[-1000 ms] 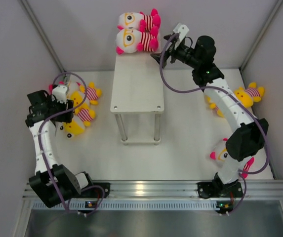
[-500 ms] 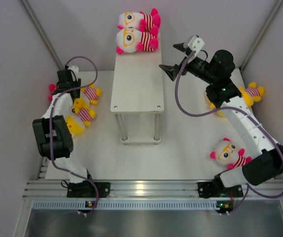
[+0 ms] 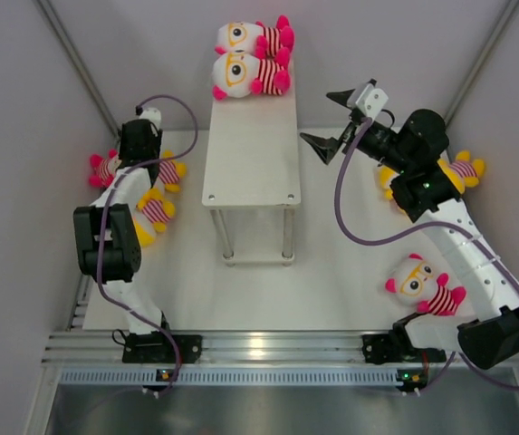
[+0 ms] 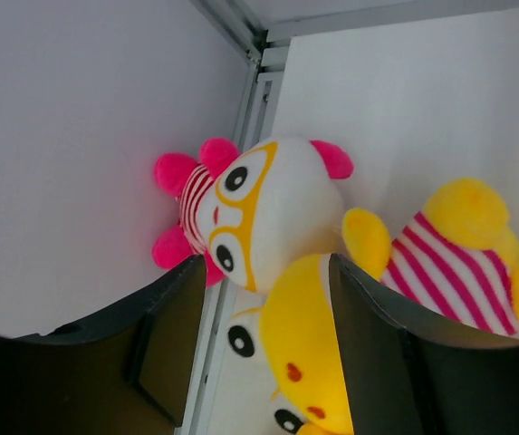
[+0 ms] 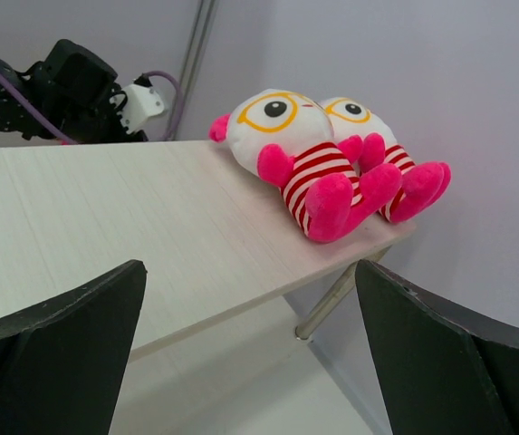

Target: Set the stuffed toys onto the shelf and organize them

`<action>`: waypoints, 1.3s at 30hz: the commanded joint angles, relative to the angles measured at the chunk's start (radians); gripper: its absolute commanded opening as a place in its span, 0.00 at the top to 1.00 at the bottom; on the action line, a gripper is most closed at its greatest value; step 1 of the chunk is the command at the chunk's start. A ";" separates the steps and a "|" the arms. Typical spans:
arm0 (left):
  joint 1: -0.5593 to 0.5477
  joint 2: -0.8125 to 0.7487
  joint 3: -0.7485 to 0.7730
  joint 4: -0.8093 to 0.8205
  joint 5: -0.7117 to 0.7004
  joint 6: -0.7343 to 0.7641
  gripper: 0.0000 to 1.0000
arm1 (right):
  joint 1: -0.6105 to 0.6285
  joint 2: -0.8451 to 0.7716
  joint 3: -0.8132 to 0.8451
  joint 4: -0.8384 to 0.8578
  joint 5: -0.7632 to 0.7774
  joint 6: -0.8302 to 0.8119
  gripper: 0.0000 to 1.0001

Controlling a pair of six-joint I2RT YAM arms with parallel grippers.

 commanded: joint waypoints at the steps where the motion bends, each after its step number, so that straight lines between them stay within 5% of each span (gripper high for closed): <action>1: -0.021 0.089 0.030 0.146 -0.117 0.076 0.37 | 0.018 -0.020 0.001 -0.031 -0.003 -0.019 0.01; 11: 0.028 0.326 0.272 0.114 -0.143 0.061 0.31 | 0.048 -0.027 -0.021 -0.134 0.017 -0.053 0.01; 18: 0.077 0.442 0.453 -0.098 -0.035 -0.070 0.27 | 0.069 -0.012 -0.019 -0.180 0.036 -0.069 0.01; 25: 0.094 0.325 0.286 -0.168 0.183 -0.203 0.21 | 0.092 0.025 0.001 -0.204 0.068 -0.087 0.01; 32: 0.097 0.362 0.283 -0.168 0.090 -0.148 0.21 | 0.149 0.060 0.039 -0.264 0.111 -0.151 0.01; 36: 0.105 0.363 0.250 -0.181 0.124 -0.139 0.39 | 0.176 0.056 0.040 -0.277 0.138 -0.174 0.01; 38: 0.117 0.347 0.225 -0.184 0.148 -0.153 0.80 | 0.180 0.052 0.043 -0.277 0.138 -0.173 0.01; 39: 0.122 0.339 0.217 -0.184 0.156 -0.157 0.91 | 0.183 0.049 0.042 -0.274 0.138 -0.173 0.01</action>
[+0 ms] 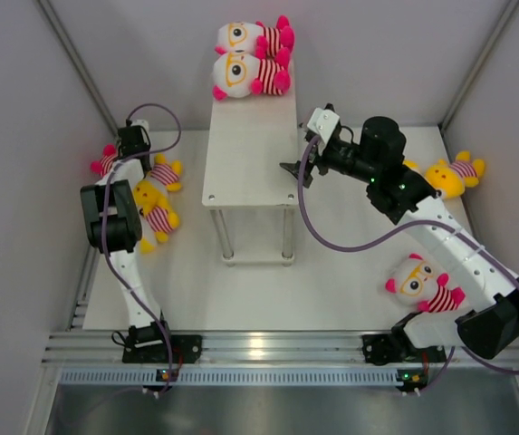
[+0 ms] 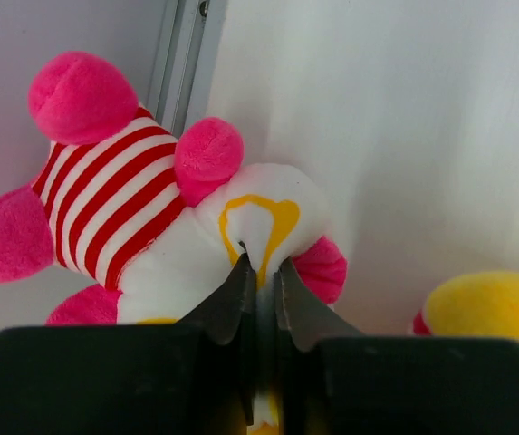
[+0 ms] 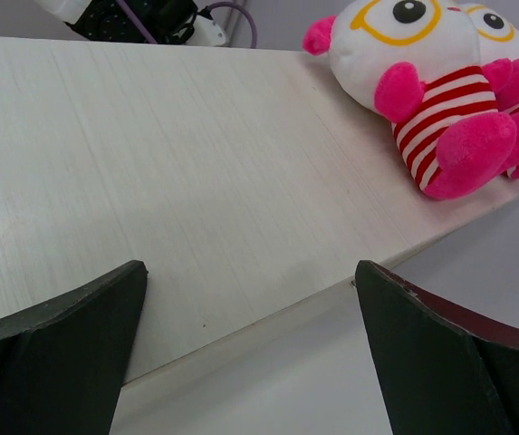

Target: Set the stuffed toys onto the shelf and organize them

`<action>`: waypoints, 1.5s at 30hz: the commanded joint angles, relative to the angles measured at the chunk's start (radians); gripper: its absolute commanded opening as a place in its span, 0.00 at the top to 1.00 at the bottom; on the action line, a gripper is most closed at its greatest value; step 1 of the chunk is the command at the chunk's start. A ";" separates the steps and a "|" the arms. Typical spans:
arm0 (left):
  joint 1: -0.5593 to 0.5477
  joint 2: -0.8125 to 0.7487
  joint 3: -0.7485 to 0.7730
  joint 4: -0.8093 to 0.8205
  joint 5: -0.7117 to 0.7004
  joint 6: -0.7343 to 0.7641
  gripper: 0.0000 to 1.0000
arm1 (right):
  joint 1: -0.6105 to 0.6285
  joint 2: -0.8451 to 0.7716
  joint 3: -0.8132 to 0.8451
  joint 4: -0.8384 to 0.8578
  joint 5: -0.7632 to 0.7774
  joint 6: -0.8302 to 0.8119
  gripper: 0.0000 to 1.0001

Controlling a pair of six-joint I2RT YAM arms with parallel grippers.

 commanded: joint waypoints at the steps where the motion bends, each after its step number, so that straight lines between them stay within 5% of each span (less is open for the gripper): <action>1: 0.025 -0.044 -0.055 -0.060 0.050 -0.015 0.96 | 0.021 -0.012 0.032 -0.028 0.014 -0.028 0.01; 10: 0.012 -0.336 -0.187 -0.076 0.350 0.066 0.98 | 0.039 -0.040 0.035 -0.007 0.027 0.007 0.00; 21: -0.102 -0.556 -0.373 -0.139 0.403 0.120 0.98 | 0.039 -0.081 0.048 -0.017 0.009 0.036 0.01; 28: -0.146 -0.858 -0.444 -0.204 0.528 0.130 0.98 | 0.039 -0.079 0.075 0.007 0.020 0.105 0.01; 38: -0.147 -1.116 -0.232 -0.664 0.849 0.219 0.98 | 0.039 0.056 0.319 -0.109 -0.052 0.252 0.00; 45: -0.147 -1.203 0.007 -1.113 1.091 0.469 0.98 | 0.055 0.133 0.440 -0.142 -0.167 0.363 0.01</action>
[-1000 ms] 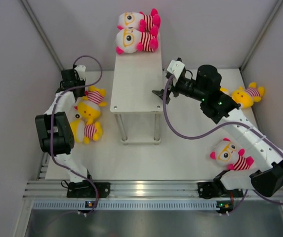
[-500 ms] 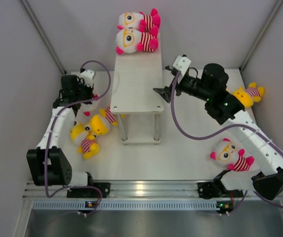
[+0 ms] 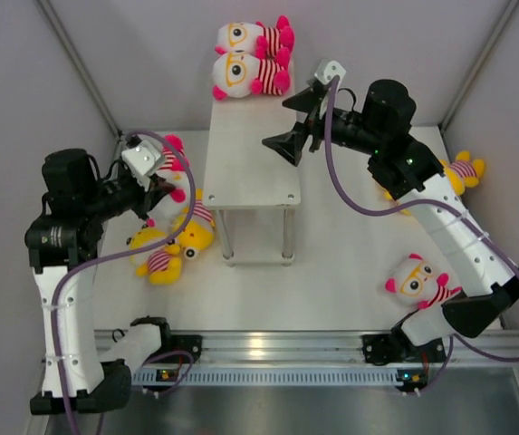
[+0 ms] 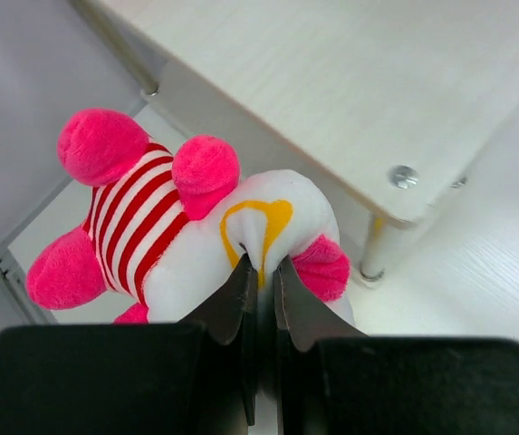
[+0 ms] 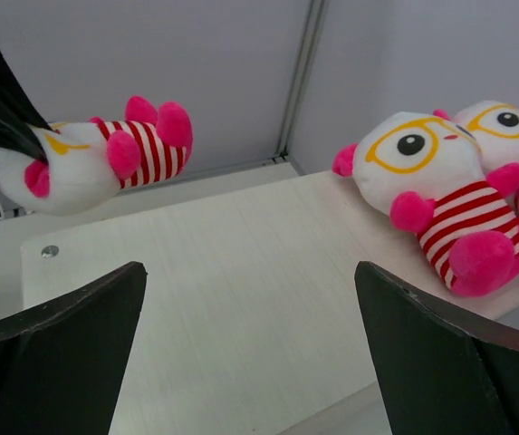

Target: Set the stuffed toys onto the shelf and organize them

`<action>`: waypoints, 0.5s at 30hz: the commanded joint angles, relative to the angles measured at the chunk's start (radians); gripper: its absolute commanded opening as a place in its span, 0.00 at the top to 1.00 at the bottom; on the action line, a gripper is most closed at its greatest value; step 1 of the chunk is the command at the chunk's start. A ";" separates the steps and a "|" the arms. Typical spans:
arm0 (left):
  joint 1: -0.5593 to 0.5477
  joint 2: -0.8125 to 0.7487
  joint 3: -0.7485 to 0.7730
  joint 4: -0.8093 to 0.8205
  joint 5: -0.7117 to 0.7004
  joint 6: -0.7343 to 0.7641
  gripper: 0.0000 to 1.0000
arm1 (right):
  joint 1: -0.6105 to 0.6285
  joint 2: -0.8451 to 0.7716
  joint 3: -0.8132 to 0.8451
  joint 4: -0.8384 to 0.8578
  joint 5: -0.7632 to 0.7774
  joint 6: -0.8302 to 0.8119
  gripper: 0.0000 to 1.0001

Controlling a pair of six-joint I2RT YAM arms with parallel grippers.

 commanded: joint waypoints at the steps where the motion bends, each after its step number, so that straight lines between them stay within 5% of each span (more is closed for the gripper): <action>1: -0.004 -0.046 0.154 -0.326 0.188 0.164 0.98 | 0.037 0.026 0.091 -0.030 -0.080 0.080 0.01; 15: -0.004 -0.224 0.157 -0.529 0.359 0.298 0.98 | 0.233 0.221 0.282 -0.086 -0.191 0.169 0.01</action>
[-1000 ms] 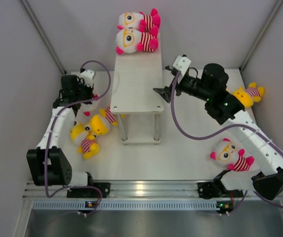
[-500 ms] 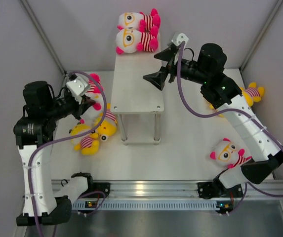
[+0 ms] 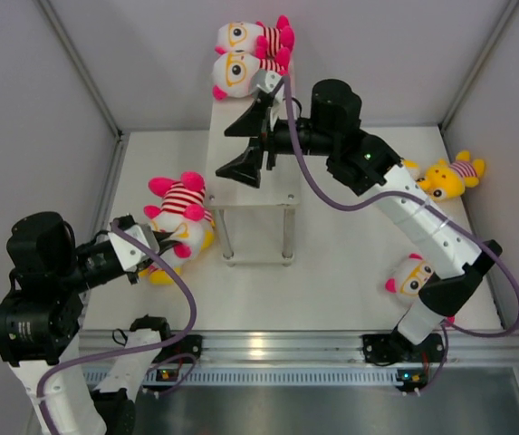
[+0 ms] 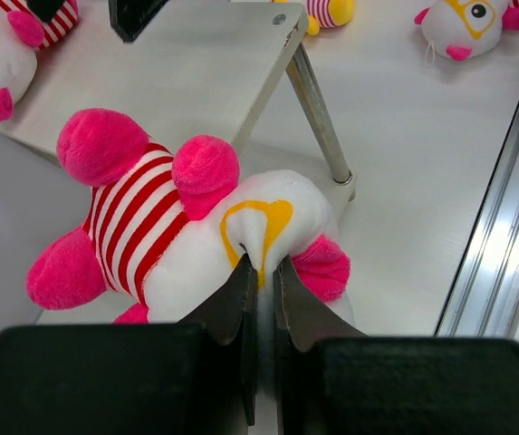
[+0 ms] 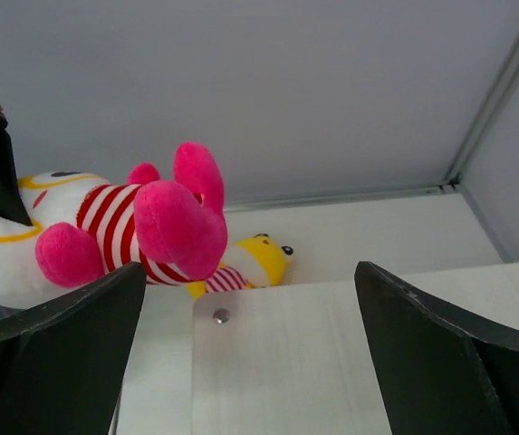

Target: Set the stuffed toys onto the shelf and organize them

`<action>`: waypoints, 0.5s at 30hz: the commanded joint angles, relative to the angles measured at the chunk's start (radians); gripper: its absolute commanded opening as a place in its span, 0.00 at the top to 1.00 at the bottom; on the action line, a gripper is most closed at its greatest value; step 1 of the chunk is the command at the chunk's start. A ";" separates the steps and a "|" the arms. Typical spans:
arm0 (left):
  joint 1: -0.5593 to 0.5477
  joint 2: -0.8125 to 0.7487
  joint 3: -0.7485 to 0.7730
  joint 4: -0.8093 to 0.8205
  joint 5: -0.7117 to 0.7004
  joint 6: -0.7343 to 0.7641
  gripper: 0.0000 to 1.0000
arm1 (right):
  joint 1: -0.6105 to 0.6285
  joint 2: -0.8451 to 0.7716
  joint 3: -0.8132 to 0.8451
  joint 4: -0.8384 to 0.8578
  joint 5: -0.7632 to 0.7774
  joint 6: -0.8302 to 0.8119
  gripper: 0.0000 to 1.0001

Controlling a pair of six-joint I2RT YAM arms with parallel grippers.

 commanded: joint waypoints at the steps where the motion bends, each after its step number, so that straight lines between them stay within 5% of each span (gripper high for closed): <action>1: -0.004 -0.009 -0.013 -0.127 0.065 0.063 0.98 | 0.047 0.054 0.059 0.016 -0.097 0.084 0.01; 12: -0.004 -0.009 -0.003 -0.127 0.085 0.071 0.97 | 0.127 0.151 0.089 0.039 -0.203 0.153 0.01; 15: -0.004 -0.004 0.004 -0.127 0.086 0.069 0.97 | 0.142 0.168 0.085 0.036 -0.200 0.145 0.15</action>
